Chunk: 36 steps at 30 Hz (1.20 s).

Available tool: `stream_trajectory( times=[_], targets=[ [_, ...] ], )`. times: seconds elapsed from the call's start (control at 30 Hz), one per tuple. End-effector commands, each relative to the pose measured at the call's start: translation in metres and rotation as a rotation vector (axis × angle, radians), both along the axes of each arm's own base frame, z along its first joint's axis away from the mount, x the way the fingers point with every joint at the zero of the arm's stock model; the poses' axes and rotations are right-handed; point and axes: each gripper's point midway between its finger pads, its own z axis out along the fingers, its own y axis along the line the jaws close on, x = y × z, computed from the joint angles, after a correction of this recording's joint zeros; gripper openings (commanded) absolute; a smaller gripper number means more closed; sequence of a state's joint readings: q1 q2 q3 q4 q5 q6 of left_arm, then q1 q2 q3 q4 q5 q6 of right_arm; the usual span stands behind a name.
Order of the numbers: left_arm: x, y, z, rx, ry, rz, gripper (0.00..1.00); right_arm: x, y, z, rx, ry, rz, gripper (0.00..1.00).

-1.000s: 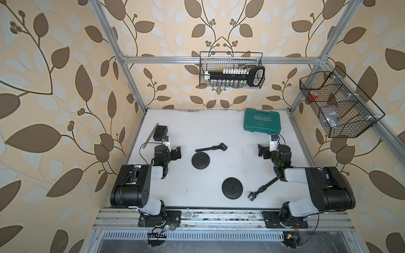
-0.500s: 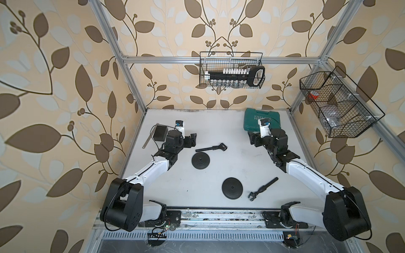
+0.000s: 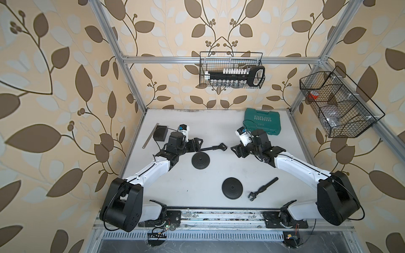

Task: Assemble a microphone stand
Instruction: Pick up the microphone stand pole from the center of the board.

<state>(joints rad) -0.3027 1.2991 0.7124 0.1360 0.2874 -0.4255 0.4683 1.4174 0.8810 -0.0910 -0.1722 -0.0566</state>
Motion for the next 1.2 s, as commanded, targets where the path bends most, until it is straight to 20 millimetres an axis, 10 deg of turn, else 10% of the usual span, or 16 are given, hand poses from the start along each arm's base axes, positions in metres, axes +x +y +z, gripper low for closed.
stream_trajectory(
  times=[0.0, 0.6, 1.17],
  targets=[
    [-0.008, -0.006, 0.013, -0.033, -0.016, -0.017, 0.79, -0.007, 0.011, -0.005, -0.044, 0.025, 0.052, 0.78],
    [-0.024, 0.010, 0.002, 0.028, 0.050, 0.061, 0.76, -0.023, 0.074, -0.004, -0.059, -0.010, 0.421, 0.67],
    [-0.074, 0.025, -0.060, 0.095, 0.325, 0.072, 0.75, 0.024, 0.102, -0.070, -0.400, 0.070, 0.626, 0.52]
  ],
)
